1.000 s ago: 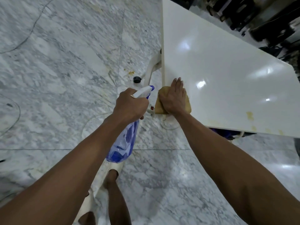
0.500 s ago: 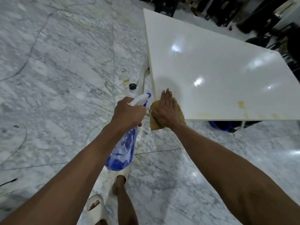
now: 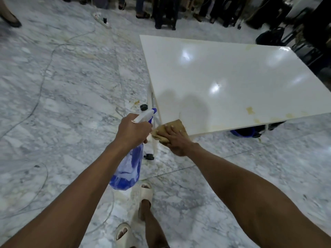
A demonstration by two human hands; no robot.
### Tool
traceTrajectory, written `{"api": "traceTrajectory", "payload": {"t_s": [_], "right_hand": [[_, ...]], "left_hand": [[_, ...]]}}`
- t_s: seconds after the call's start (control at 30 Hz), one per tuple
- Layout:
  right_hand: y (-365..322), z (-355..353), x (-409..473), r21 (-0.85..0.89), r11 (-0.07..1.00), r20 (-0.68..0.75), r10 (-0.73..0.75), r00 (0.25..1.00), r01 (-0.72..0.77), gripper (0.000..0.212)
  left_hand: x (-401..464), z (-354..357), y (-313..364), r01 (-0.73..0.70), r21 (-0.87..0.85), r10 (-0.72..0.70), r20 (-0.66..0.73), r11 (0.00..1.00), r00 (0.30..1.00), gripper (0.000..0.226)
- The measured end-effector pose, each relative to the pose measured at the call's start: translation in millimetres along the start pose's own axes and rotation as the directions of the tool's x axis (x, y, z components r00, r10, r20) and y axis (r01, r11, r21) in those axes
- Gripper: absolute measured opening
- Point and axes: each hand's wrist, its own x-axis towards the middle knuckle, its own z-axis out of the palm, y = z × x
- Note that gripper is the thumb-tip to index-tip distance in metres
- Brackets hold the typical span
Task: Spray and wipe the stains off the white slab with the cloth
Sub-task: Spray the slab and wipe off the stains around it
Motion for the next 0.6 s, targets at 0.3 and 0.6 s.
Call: {"api": "traceTrajectory", "payload": {"t_s": [0.3, 0.6], "right_hand": [[-43, -112, -23, 0.989, -0.141, -0.009, 0.2, 0.98, 0.038, 0.062], [-18, -198, 82, 0.836, -0.532, 0.054, -0.163, 0.985, -0.134, 0.069]], "left_hand": [[-42, -35, 78, 0.001, -0.024, -0.003, -0.104, 1.0, 0.995, 0.024], [5, -23, 122, 0.112, -0.141, -0.161, -0.417, 0.984, 0.894, 0.018]]}}
